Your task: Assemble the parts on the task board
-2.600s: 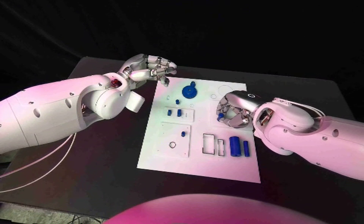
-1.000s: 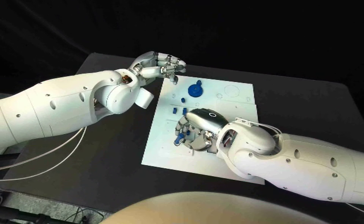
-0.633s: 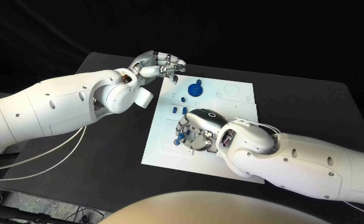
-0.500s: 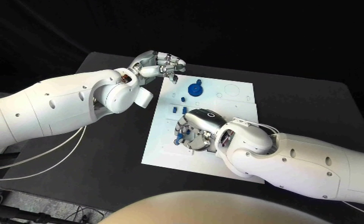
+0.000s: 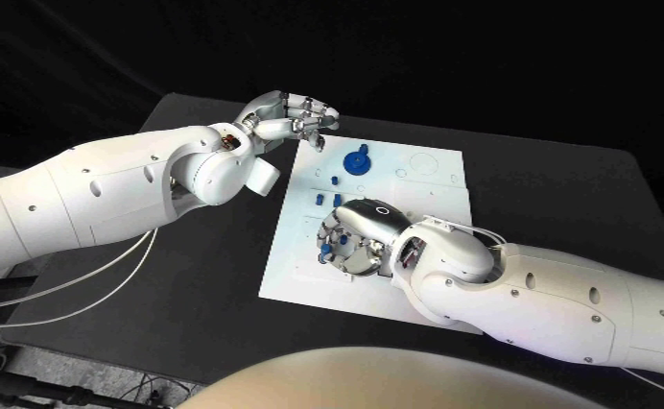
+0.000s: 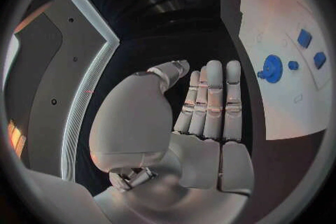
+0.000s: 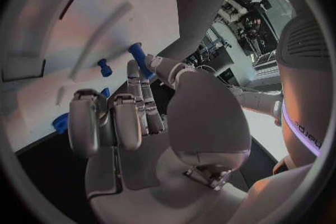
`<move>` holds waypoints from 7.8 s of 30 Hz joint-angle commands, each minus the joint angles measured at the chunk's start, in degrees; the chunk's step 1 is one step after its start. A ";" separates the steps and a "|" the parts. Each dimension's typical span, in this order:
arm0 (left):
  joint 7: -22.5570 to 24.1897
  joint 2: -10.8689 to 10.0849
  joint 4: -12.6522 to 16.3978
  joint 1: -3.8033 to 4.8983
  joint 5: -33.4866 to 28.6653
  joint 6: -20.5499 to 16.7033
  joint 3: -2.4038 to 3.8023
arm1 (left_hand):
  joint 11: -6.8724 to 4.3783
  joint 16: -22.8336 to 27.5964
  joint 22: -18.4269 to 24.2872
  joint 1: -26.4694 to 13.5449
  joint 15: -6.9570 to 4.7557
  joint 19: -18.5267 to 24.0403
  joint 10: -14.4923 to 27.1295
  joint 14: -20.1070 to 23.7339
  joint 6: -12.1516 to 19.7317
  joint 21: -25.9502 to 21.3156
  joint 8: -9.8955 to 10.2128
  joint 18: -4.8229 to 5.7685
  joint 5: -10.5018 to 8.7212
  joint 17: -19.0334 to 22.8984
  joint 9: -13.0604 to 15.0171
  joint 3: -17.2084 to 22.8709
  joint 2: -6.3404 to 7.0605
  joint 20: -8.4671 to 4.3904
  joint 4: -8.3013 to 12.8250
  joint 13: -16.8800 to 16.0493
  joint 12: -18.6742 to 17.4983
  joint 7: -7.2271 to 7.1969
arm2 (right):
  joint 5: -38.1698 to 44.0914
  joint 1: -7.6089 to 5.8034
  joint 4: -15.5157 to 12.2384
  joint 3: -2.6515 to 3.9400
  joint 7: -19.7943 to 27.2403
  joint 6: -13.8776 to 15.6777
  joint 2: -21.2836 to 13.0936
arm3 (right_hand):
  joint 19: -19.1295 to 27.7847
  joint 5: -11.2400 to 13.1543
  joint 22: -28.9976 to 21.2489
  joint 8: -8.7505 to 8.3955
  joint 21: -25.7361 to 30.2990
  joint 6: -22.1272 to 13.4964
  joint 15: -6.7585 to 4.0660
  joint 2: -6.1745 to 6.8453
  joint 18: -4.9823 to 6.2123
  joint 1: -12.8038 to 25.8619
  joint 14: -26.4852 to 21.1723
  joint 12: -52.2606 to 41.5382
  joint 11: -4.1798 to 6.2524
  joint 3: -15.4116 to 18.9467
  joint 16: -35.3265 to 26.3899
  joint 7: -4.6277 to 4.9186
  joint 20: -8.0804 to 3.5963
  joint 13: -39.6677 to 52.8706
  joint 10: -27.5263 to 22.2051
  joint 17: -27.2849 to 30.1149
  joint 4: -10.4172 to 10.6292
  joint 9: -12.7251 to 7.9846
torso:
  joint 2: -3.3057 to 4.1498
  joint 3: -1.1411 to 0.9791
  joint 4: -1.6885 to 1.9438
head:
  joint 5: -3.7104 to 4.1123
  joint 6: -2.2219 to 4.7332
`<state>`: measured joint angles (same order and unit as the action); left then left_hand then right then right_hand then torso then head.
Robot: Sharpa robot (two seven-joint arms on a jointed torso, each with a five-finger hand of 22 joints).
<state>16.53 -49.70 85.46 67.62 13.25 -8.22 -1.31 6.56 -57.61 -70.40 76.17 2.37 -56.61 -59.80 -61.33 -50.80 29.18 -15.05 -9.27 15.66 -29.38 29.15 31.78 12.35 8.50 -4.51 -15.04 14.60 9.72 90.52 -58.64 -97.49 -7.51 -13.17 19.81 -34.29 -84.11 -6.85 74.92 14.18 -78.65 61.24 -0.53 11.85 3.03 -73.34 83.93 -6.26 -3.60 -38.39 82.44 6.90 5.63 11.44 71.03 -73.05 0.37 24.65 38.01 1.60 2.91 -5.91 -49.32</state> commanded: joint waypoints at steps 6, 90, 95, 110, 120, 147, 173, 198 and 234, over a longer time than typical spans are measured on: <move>0.25 -0.02 0.17 0.02 -0.21 0.90 0.04 | -0.05 0.18 0.07 0.05 0.07 -0.53 0.47 0.03 0.39 -0.20 -0.16 -1.02 -0.06 0.09 0.10 -0.36 -0.55 0.00 -0.06 0.05 0.17 -0.03 | 1.06 0.37 0.02 -0.19 -0.38 0.56 -0.04 | -1.57 -0.39 12.02 0.09 0.16 0.13 -0.34 -0.29 -0.70 0.02 2.53 0.38 0.18 -0.30 -0.16 -0.05 -0.46 0.04 0.22 0.06 -0.05 0.15 | -0.01 -0.03 -0.01 | -0.10 -0.01; -0.23 -0.11 -0.10 0.00 -0.21 1.55 0.02 | -0.03 0.24 0.07 -0.08 0.10 -0.61 0.65 0.05 0.40 -0.48 -0.37 -1.02 0.00 0.12 0.15 -0.41 -0.78 0.02 -0.23 0.12 0.23 -0.06 | 0.10 0.26 -3.49 0.05 -1.02 9.30 -3.17 | -1.05 -2.44 11.66 -7.23 1.37 -16.72 -0.27 2.31 -0.45 1.50 2.36 1.04 0.12 10.47 -0.52 0.77 -0.32 2.90 -0.75 1.20 1.21 -2.70 | -0.20 -0.08 -0.24 | 0.43 0.02; -0.23 -0.16 -0.18 -0.11 -0.22 1.61 0.00 | -0.02 0.24 0.07 -0.08 0.10 -0.62 0.67 0.05 0.38 -0.49 -0.40 -1.02 0.00 0.12 0.16 -0.40 -0.81 0.02 -0.25 0.13 0.23 -0.07 | -5.71 -1.42 -6.78 0.41 0.85 10.54 -7.35 | -1.04 -2.65 11.63 -5.26 1.47 -13.97 -0.27 2.10 -0.44 1.17 2.36 -0.13 0.06 11.69 -0.50 1.53 -0.40 3.96 0.41 1.28 2.12 -2.31 | -0.43 -0.06 -0.37 | 1.37 0.44; -0.07 -0.44 -0.14 -0.51 -0.40 1.26 -0.08 | -0.02 0.24 0.07 -0.08 0.10 -0.62 0.67 0.05 0.38 -0.49 -0.40 -1.02 0.00 0.12 0.16 -0.40 -0.81 0.02 -0.25 0.13 0.23 -0.07 | -27.56 -5.38 -12.68 0.29 -0.70 4.81 -26.35 | -2.61 -5.43 12.71 4.00 -2.71 -8.81 -1.78 -0.29 -1.23 -3.46 2.96 -29.08 1.95 29.96 1.00 -0.65 -1.71 29.43 -2.59 -0.64 15.96 0.67 | -1.24 -0.03 -1.17 | 5.60 1.00; 0.26 -0.84 0.58 -0.56 -0.49 0.74 -0.08 | -0.01 0.25 0.07 -0.10 0.11 -0.64 0.75 0.07 0.38 -0.55 -0.45 -1.02 -0.02 0.12 0.17 -0.45 -0.78 0.02 -0.24 0.15 0.22 -0.08 | -20.42 -4.07 -14.56 -0.97 -7.29 4.65 -32.75 | -4.37 -4.78 13.98 6.26 -7.46 -7.62 -2.19 -0.66 -2.19 0.31 4.70 -59.31 2.54 33.28 5.05 -1.42 -2.11 56.23 5.90 -9.82 16.32 2.53 | -1.28 0.07 -1.67 | 7.81 0.74; 0.40 -1.55 1.35 -0.57 -0.51 0.70 -0.08 | -0.02 0.26 0.06 -0.14 0.12 -0.66 0.76 0.09 0.39 -0.66 -0.52 -1.02 0.01 0.12 0.19 -0.51 -0.75 0.03 -0.27 0.16 0.29 -0.09 | -9.27 0.84 -11.86 -1.30 -15.50 3.79 -26.99 | -5.37 -3.76 14.71 7.02 -10.05 -6.70 -2.31 -1.52 -2.74 2.93 5.35 -65.29 2.77 35.58 6.36 -1.76 -2.17 61.72 8.38 -13.34 16.39 3.09 | -1.26 0.23 -1.56 | 7.42 -0.08; 0.21 -1.85 1.54 -0.57 -0.51 0.85 -0.08 | -0.02 0.26 0.06 -0.14 0.12 -0.66 0.76 0.09 0.39 -0.66 -0.52 -1.02 0.01 0.12 0.19 -0.51 -0.75 0.03 -0.27 0.16 0.29 -0.09 | -8.51 3.00 -9.81 -1.30 -19.21 3.34 -23.08 | -5.89 -6.39 15.08 7.85 -11.35 -3.68 -2.89 -3.08 -3.03 1.56 5.63 -68.94 3.57 34.68 6.89 -2.73 -2.62 65.15 10.19 -14.86 16.31 3.73 | -1.25 0.18 -1.57 | 7.09 -0.25; 0.19 -1.72 1.40 -0.57 -0.51 0.91 -0.08 | -0.02 0.27 0.05 -0.22 0.12 -0.70 0.76 0.10 0.42 -0.78 -0.58 -1.02 0.09 0.12 0.19 -0.56 -0.77 0.04 -0.33 0.17 0.37 -0.09 | -16.65 1.92 -13.57 -1.00 -15.59 12.16 -24.06 | -5.89 -10.37 15.08 8.91 -11.35 -0.04 -4.32 -5.81 -3.03 2.09 5.80 -72.93 5.21 30.07 7.15 -4.57 -3.96 69.06 12.89 -15.68 16.31 5.42 | -1.25 0.20 -1.58 | 7.39 -0.25; -0.03 -1.66 1.60 -0.56 -0.52 1.12 -0.08 | -0.01 0.27 0.05 -0.37 0.14 -0.71 0.79 0.12 0.45 -0.90 -0.64 -1.01 0.19 0.12 0.19 -0.61 -0.81 0.05 -0.47 0.19 0.42 -0.09 | -18.81 0.86 -10.30 -0.97 -18.90 3.90 -16.44 | -5.89 -7.41 15.08 8.54 -11.35 0.23 -4.17 -3.25 -3.03 14.42 5.72 -71.69 4.99 31.83 7.00 -4.33 -3.89 68.81 12.56 -15.33 16.51 7.67 | -1.26 0.26 -1.46 | 7.06 -0.57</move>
<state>16.13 -51.46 86.86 67.03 13.08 -7.69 -1.43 6.55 -57.62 -70.40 75.94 2.36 -57.02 -59.39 -61.33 -50.80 28.53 -15.55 -9.27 15.66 -29.35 29.25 31.46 12.12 8.50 -4.83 -14.92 14.82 9.71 70.83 -57.70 -108.04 -8.49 -30.66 25.81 -50.88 -83.91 -14.47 74.95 23.13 -89.75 61.55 -4.42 8.52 0.37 -59.23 83.93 -78.26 1.64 -6.77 89.32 2.15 1.94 74.93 83.63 -74.92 16.86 32.38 36.78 1.81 1.32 1.09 -49.93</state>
